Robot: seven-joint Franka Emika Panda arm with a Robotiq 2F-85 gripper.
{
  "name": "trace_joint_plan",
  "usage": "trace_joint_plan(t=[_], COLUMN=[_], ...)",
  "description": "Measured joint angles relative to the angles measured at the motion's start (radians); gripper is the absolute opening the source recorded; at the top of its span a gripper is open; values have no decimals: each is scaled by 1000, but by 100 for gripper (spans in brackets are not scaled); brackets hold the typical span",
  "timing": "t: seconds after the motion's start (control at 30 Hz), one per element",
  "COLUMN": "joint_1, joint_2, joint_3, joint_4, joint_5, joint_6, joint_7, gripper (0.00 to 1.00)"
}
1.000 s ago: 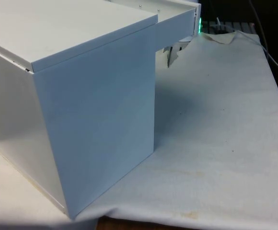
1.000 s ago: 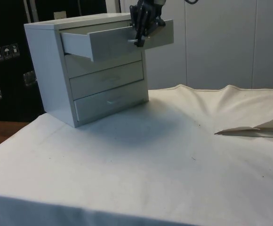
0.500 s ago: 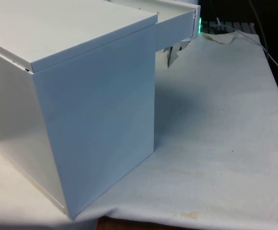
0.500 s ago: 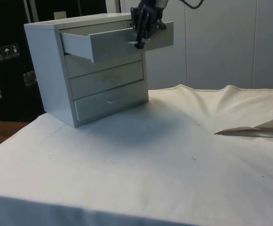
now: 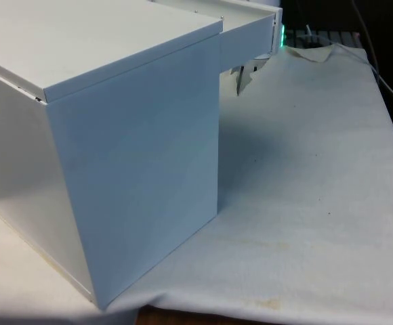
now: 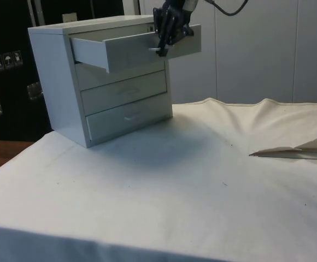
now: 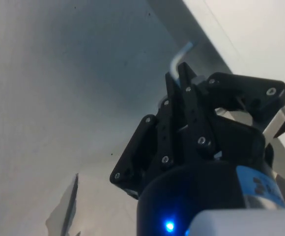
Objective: Open the drawer, then close it.
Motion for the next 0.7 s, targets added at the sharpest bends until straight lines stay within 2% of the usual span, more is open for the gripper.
trace_joint_plan(t=[0.37, 0.7], joint_1=[0, -2], joint_2=[-2, -8], joint_3=[4, 4], joint_4=[-8, -13], joint_5=[-6, -135], joint_6=[16, 29], joint_7=[4, 98], gripper=[1, 1])
